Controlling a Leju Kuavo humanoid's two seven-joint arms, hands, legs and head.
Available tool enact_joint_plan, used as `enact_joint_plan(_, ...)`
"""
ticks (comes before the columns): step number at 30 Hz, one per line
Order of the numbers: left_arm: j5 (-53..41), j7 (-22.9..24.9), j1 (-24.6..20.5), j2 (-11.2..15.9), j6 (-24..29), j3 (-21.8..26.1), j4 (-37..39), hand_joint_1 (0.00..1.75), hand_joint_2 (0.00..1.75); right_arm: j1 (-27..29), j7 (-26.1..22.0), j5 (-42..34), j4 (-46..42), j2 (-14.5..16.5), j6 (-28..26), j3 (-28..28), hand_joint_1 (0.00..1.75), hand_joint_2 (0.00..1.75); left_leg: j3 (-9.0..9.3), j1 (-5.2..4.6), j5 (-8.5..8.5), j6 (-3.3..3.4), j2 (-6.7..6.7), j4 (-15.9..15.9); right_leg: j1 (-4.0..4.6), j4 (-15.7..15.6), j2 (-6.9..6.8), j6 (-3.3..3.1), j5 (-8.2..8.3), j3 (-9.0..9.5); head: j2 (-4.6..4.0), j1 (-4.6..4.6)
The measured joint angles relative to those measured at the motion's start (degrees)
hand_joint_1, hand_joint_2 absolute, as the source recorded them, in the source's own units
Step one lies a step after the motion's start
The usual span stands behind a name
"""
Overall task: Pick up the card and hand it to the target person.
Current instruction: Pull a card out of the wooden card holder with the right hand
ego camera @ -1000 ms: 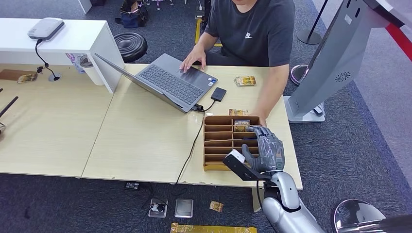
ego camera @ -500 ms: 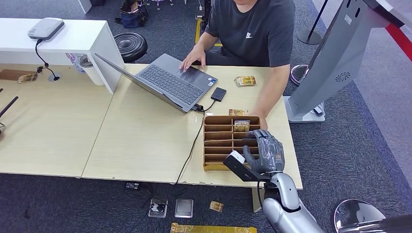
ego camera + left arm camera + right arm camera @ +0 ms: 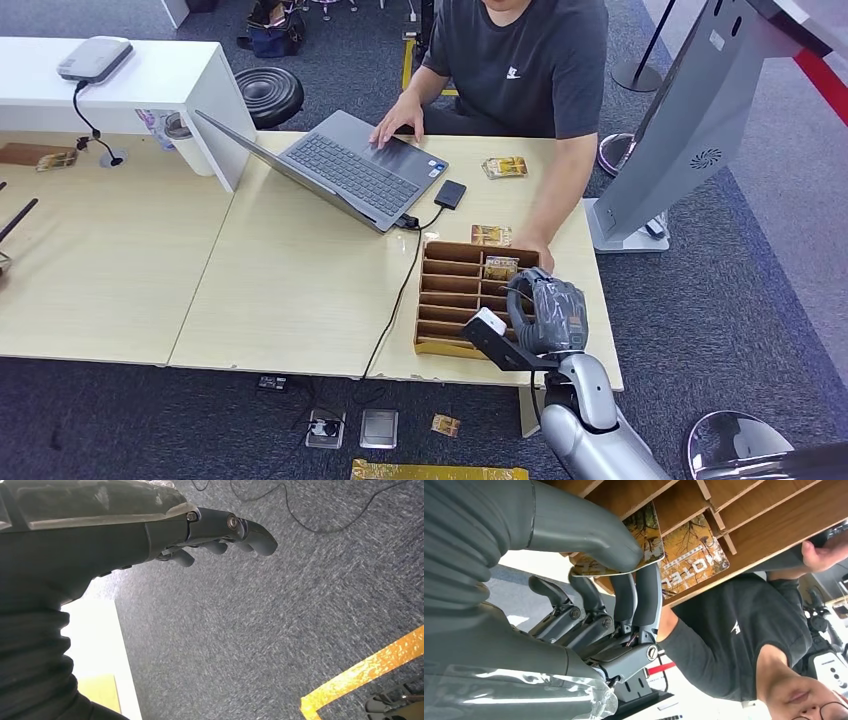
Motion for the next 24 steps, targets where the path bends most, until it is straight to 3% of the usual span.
enact_joint_plan(14,-0.1,0.0,0.0,0.0,0.0,0.0,0.0,0.0,1.75,0.2,0.4,0.1,-0.7,0.1,-1.3,-0.1,1.75,1.75,0.07,0.0,0.0,0.0,0.01,0.0,0.0,0.0,0.01,0.0,0.0,0.05,0.0,-0.01)
enact_joint_plan(24,-0.1,-0.7,0.0,0.0,0.2,0.0,0.0,0.0,1.75,-0.2,2.9,4.7,-13.2,-1.9,-1.9,-0.4,1.64,1.75,0.03,0.0,0.0,0.0,0.02,0.0,0.0,0.0,0.01,0.0,0.0,0.02,0.0,-0.03)
